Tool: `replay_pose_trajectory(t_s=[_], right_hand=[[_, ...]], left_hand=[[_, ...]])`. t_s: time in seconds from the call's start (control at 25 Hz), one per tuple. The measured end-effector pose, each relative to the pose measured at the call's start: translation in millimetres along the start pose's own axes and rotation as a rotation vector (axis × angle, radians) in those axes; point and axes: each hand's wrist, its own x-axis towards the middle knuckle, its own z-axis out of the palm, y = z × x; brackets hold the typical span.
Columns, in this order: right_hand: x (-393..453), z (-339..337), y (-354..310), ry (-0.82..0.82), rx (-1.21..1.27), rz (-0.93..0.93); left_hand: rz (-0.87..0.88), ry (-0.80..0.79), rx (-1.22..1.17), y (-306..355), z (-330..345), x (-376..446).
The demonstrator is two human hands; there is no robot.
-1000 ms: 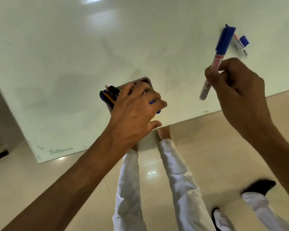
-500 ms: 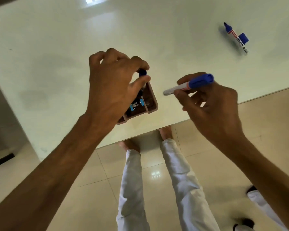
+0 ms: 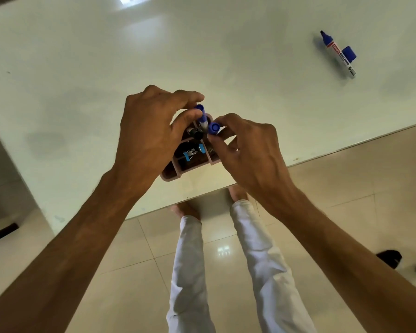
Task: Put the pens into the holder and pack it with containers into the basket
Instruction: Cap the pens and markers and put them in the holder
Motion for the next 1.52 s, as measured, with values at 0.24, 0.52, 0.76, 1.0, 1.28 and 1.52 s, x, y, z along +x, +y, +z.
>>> replay_pose_trajectory(t_s=[0.24,0.52,0.76,1.0,1.28,1.52], right_hand=[[6.6,-10.9,12.9,0.045,0.039,0.028],[61.4,-74.7,121.0,0.315,-0.242,0.083],[120.6,-108.0,213.8,0.114,-0.424,0.304],[128.7,-83.2,210.0,0.141,-0.674,0.119],[117.0,-74.6,213.8,-0.079,-0.765,0.134],[114.3,-81.5,184.5,0.004,0.042,0.434]], left_hand=[[-0.031,-0.031,-0.027,-2.3,-3.9,2.7],[-0.106,0.014,-0.141,-2.9,-11.5,1.7],[-0.174,0.067,-0.237,0.7,-18.1,-0.5],[-0.247,0.100,-0.328,-0.2,-15.3,-7.6],[-0.275,0.113,-0.377,3.5,-15.1,-10.7],[-0.177,0.018,-0.397,28.8,-22.8,-22.6]])
